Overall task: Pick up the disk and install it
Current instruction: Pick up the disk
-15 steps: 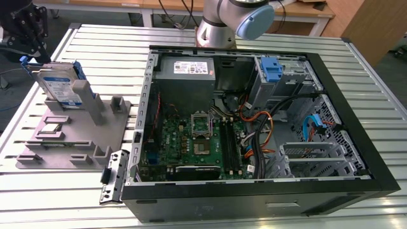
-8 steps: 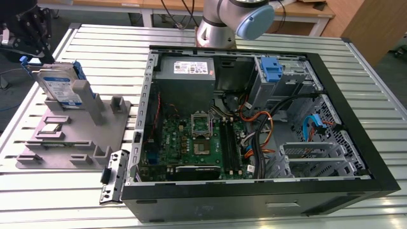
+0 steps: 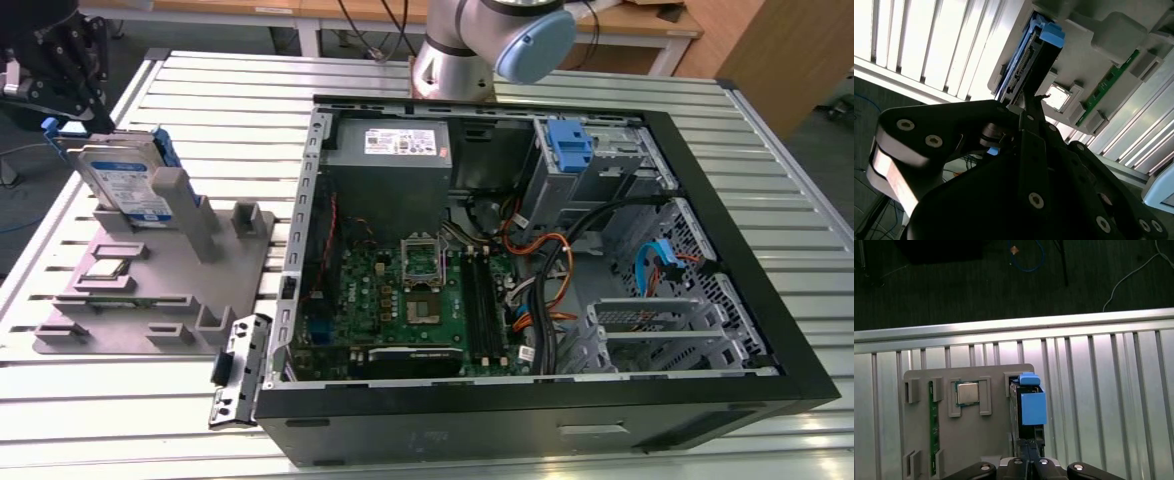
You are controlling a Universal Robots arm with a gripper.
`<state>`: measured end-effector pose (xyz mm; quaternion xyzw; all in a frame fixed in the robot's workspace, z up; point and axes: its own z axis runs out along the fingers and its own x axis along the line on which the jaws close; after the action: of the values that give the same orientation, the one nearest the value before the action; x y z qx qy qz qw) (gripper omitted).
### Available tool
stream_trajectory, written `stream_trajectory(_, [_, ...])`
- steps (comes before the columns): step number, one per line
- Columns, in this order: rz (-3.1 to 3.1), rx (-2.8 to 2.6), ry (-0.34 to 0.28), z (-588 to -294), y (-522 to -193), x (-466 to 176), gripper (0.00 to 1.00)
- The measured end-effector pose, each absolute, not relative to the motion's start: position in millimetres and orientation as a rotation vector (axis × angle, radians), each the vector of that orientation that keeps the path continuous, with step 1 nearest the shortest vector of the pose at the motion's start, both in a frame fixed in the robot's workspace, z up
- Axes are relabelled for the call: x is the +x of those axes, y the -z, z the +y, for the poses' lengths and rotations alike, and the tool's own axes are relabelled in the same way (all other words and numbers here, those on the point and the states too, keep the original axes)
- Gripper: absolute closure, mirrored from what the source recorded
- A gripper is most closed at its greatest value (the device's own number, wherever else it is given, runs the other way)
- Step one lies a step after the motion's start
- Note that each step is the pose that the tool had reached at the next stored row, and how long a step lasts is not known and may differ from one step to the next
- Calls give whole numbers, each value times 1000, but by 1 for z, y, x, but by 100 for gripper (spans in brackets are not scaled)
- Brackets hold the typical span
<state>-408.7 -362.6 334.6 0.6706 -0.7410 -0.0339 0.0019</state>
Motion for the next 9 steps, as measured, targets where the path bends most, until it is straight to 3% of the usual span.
stream_trajectory(9, [-2326,2105,108,-363,-335,-409,90])
